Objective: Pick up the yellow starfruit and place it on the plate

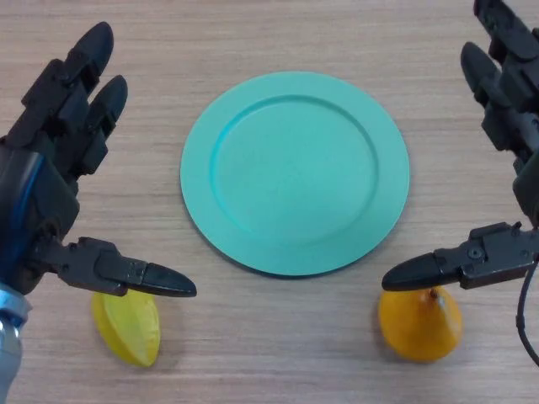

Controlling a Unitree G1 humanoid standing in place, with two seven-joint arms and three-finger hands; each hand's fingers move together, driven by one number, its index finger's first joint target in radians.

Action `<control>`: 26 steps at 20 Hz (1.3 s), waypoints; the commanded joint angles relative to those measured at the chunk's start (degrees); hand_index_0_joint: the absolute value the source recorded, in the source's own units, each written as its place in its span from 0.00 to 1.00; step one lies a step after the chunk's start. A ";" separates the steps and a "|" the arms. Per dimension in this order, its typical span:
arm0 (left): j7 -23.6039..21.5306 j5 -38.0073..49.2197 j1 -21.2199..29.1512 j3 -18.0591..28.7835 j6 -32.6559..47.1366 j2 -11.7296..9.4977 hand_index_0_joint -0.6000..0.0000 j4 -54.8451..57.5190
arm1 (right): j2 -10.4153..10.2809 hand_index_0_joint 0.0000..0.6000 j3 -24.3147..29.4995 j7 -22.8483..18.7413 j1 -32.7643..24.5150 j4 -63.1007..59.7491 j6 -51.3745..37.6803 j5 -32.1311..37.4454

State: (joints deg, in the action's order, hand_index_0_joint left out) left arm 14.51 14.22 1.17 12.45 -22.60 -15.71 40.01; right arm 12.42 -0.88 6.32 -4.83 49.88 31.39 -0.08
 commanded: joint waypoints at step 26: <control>3.76 -21.15 -21.59 12.65 40.38 4.82 1.00 -14.51 | -1.53 0.00 -5.59 -3.41 -2.80 -6.43 -12.25 2.22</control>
State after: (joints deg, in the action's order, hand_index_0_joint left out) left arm 22.00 -7.20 -20.12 20.72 10.39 -9.18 21.35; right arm 10.80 -7.77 4.67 -6.17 40.85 29.56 -0.01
